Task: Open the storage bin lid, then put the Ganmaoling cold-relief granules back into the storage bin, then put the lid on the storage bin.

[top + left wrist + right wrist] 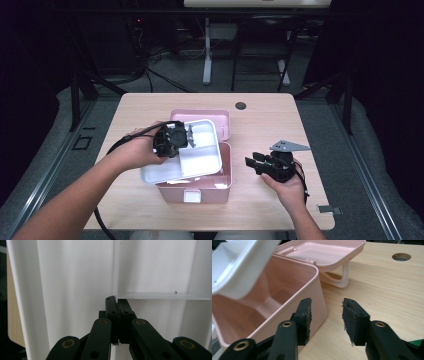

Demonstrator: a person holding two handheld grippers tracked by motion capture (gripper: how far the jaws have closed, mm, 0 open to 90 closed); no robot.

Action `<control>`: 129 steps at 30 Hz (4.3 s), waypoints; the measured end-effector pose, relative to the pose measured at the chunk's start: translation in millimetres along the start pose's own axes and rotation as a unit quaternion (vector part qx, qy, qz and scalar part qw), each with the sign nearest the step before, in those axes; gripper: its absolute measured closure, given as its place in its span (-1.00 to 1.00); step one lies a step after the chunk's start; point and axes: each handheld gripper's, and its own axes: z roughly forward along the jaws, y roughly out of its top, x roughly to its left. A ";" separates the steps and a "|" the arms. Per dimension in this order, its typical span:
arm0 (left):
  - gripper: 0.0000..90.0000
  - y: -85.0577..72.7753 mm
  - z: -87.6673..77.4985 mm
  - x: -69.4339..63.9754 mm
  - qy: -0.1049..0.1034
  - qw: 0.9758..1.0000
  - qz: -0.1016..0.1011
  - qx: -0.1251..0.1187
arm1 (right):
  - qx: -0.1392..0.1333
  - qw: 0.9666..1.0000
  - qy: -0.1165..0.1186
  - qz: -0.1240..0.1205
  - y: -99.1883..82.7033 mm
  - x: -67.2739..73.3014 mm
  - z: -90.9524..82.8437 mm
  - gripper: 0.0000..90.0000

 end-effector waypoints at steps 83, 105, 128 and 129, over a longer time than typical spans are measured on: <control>0.21 -197.2 117.6 20.1 -0.047 0.919 -0.392 0.023 | 0.200 0.970 -0.064 -0.125 34.0 -4.1 3.7 -0.27; 0.12 -206.4 96.4 19.1 -0.062 0.909 -0.411 -0.045 | 0.409 0.896 -0.070 -0.159 52.5 -41.1 18.9 -0.94; 0.05 -218.0 91.9 20.8 -0.064 0.897 -0.434 -0.057 | 0.464 0.877 -0.078 -0.096 35.9 -76.7 37.0 -0.84; 0.05 -218.1 91.8 20.7 -0.063 0.897 -0.434 -0.058 | 0.465 0.877 -0.076 -0.093 34.7 -77.3 37.6 -0.83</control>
